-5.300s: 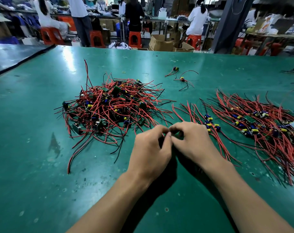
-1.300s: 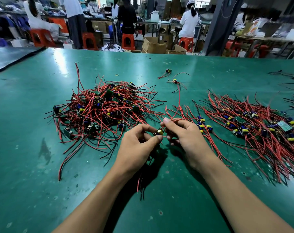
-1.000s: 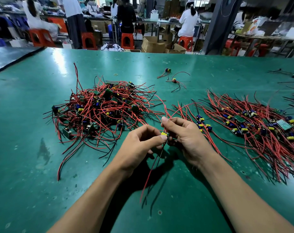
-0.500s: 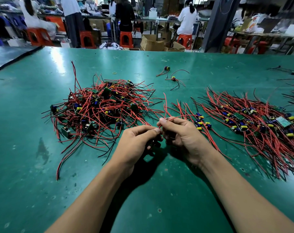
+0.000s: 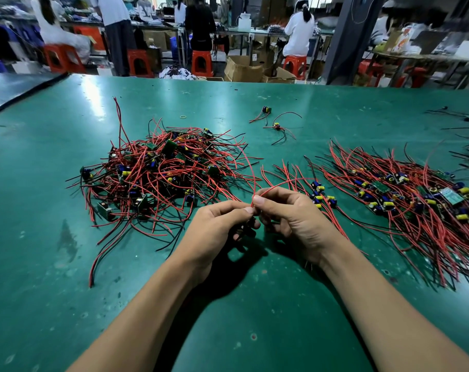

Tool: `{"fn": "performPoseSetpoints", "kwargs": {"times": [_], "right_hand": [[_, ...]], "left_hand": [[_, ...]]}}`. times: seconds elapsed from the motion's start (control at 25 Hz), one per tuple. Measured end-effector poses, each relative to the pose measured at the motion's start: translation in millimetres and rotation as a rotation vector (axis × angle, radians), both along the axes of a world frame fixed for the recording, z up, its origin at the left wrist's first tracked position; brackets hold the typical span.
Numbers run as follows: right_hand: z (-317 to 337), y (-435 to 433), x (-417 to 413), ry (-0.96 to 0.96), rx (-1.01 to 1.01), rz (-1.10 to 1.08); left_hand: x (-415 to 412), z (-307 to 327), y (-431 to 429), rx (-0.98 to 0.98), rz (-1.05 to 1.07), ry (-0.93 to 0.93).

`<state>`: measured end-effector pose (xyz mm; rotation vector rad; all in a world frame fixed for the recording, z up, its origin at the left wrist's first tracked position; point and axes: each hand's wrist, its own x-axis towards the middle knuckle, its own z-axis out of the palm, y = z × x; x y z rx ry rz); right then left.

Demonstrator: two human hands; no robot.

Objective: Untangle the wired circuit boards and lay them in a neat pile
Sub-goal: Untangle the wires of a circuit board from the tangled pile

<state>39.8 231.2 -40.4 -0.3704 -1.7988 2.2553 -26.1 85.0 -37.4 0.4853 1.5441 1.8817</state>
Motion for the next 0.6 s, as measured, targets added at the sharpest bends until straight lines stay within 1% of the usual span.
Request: {"fn": "performPoseSetpoints", "kwargs": {"times": [0.16,0.24,0.44,0.6], "right_hand": [[1.5,0.2,-1.4,-0.029,0.071,-0.036],[3.0,0.5,-1.1,-0.020,0.095,-0.038],[3.7,-0.7,0.9,-0.027,0.114,-0.041],[0.6,-2.1,1.5,-0.054,0.098,-0.008]], "left_hand": [[1.0,-2.0,3.4,0.005,0.106,-0.012],[0.0,-2.5,4.1,0.001,0.124,-0.013],[-1.3,-3.2,1.3,-0.031,0.001,0.027],[-1.0,-3.5,0.9,-0.042,-0.017,0.012]]}}
